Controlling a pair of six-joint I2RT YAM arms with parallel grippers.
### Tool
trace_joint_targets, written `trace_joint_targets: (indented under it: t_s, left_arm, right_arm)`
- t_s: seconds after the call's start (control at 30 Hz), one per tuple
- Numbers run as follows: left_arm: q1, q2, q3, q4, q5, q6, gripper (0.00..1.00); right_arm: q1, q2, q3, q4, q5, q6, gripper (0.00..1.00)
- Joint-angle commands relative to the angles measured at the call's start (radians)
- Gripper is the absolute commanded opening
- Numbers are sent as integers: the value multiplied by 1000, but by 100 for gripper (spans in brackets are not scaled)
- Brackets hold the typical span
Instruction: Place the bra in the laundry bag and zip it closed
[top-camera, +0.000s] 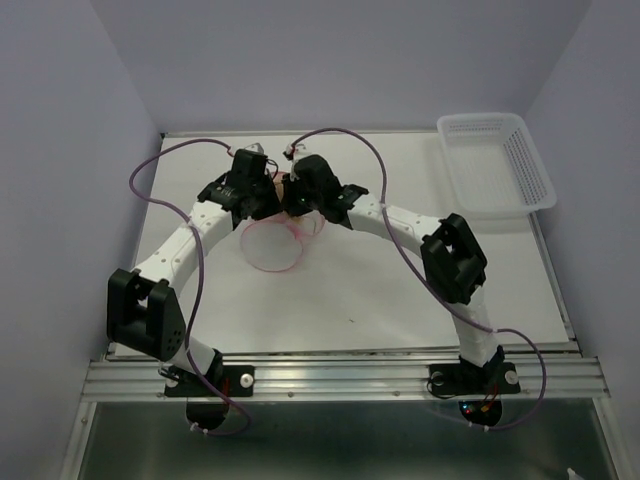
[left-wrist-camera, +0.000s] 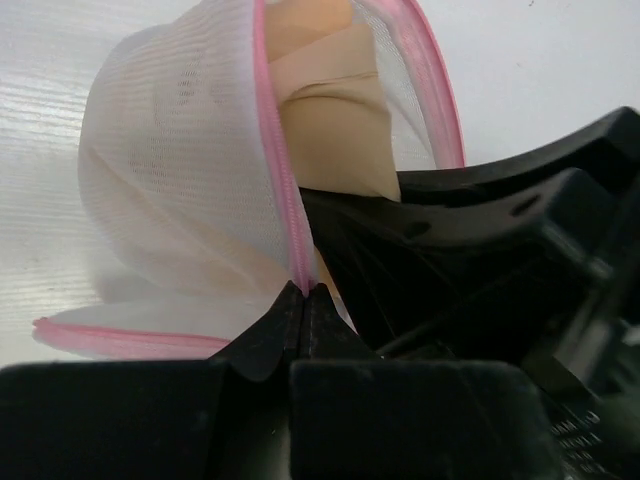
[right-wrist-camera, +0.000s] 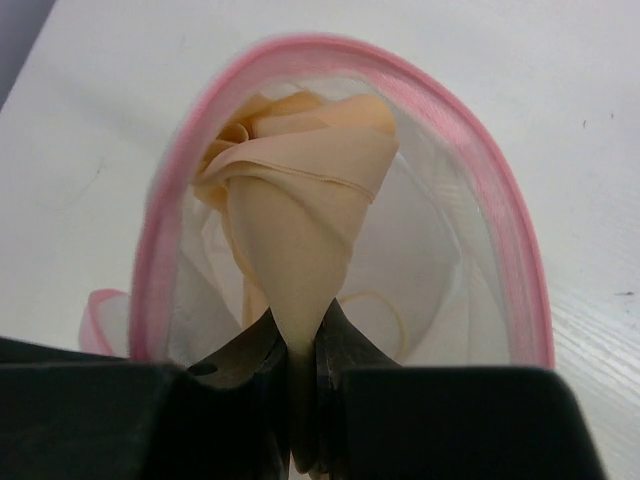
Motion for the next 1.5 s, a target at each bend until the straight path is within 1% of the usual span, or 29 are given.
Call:
trace_joint_targets:
  t_s: [0.0,0.07,0.1,0.13,0.17,0.2,0.23,0.27,0.33,0.4,0.5,0.6,0.7,0.8,0.87,1.03,1.1,1.13,1.17,1.23,1.33,1.37,1.47]
  left_arm:
    - [-2,-51,5,13,6,21,0]
    - [-4,-56,-1,15,3,23,0]
    - [-4,-57,-6,13,0,23,0]
    - [-4,-58,-7,15,-1,23,0]
    - [-4,-61,-7,15,-1,23,0]
    - [-4,-62,-7,15,-1,23,0]
    - [-4,-62,-9,13,-1,23,0]
    - [-4,-62,-9,12,-1,24,0]
    - [-4,-64,-12,13,-1,24,0]
    - [-2,-61,-10,15,-1,24,0]
    - [-4,-53,-12,16,-1,24,0]
    - [-4,-47,-12,18,-1,24,0]
    - [-2,-42,-6,18,-1,26,0]
    - [-4,-39,-3,21,-1,24,0]
    - [-4,-36,-10,28,-2,26,0]
    - [-4,-30,-7,22,-1,33,0]
    - [-4,-33,-7,21,-1,39,0]
    - [-4,-34,-6,21,-1,42,0]
    - [-4,-35,-6,21,-1,44,0]
    - [-4,-36,-4,19,-1,46,0]
    - [-4,-39,-9,21,-1,49,0]
    - [-5,-41,-10,19,-1,49,0]
    - [-5,-39,-12,19,-1,52,0]
  right_arm:
    - [3,38,46,-95,53,87,11]
    - [3,24,8,-96,66,103,15]
    - [3,21,0,-96,70,103,20]
    - [3,17,-6,-98,85,102,28]
    - [3,11,-6,-99,89,85,33]
    - [3,6,-3,-99,95,76,47]
    - [3,-3,-3,-98,98,67,47]
    - [3,-12,-3,-99,98,47,56]
    - [3,-55,-3,-99,101,28,71]
    - [3,-104,-7,-98,104,-7,78]
    - [3,-158,-20,-99,96,-50,80]
    - [3,-226,-52,-99,107,-79,85]
    - [3,-276,-92,-95,150,-102,85]
    - [3,-299,-130,-93,231,-114,86]
    - [-38,-304,-152,-93,251,-107,86]
    - [-109,-278,-170,-95,219,-75,86]
    - [-138,-255,-167,-93,144,-61,86]
    - [-138,-244,-162,-93,144,-58,86]
    - [-150,-232,-156,-93,97,-52,86]
    - [-150,-198,-143,-93,58,-51,86]
    - [-159,-175,-126,-92,24,-52,83]
    - [-159,-161,-119,-92,-21,-51,82]
    - [-159,-132,-107,-89,-29,-45,81]
